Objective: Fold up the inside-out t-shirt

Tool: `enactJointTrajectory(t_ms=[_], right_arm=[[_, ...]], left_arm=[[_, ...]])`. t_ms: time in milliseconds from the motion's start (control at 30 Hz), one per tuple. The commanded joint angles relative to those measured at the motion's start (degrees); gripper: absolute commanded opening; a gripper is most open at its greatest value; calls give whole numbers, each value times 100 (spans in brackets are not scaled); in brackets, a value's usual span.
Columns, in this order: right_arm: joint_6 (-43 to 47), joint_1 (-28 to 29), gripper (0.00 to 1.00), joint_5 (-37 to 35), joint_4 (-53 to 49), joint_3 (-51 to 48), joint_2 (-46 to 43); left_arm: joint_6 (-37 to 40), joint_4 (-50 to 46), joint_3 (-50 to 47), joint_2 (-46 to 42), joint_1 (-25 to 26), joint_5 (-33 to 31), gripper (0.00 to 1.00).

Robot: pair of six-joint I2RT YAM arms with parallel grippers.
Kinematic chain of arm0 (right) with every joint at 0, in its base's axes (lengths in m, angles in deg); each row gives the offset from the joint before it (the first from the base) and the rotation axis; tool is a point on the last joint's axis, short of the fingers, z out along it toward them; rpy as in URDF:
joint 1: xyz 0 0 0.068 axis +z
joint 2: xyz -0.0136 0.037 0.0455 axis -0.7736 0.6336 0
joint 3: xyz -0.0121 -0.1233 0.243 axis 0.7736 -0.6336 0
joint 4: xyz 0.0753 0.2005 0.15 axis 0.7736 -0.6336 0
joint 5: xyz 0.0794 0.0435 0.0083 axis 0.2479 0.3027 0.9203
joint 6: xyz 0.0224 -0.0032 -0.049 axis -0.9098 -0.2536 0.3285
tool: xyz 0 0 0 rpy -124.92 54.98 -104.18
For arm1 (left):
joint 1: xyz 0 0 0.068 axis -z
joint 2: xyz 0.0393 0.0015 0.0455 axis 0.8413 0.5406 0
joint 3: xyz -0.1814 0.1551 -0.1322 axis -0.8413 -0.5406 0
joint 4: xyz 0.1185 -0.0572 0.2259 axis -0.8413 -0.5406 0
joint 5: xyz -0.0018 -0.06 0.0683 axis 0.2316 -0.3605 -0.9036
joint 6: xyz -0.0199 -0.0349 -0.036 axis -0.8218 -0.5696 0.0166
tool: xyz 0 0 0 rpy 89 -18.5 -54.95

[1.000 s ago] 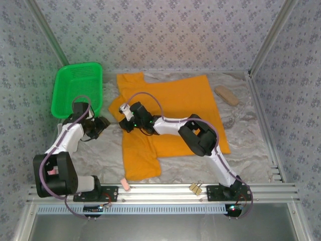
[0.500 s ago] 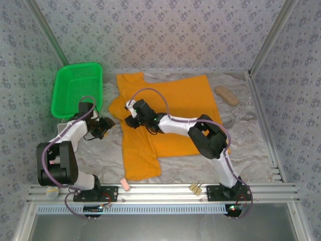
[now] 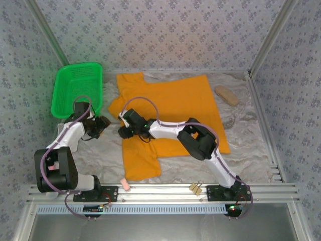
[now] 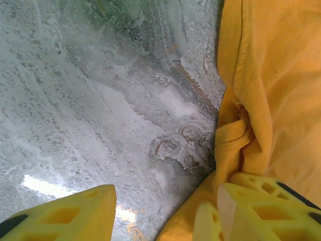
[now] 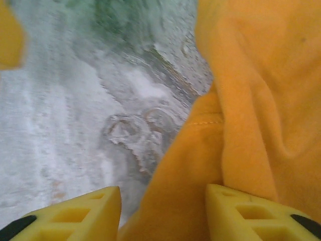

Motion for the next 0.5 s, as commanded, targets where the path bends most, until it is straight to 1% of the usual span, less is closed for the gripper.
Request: enactJointTrajectory(t_ms=[0,33,67,133,200,267,333,467], right_arm=[[-15,-71,31,103,-310,322,158],[69,-88,20,276,-242,315,129],[219,-94,14,439,-118,259,66],[731,-84,8,725,28,166,-119],[1470,-17,3,700,-92,154,-297],[2326,80,1,830,-285,124,-456],[2948,173,1,1007,-388,-31,-613],[4010,413,5,997,-509,-479,-817]], left_arm=[[-36,-85,15,-95,-32,3,55],[-38,-76,15,-94,-33,18,55],[-35,-75,15,-87,-36,44,55],[-29,-73,24,-79,-39,84,55],[-55,-68,41,-75,-54,98,56],[-97,-30,49,-44,-74,120,56],[-125,0,112,34,-82,187,56],[-92,116,400,442,-68,468,57]])
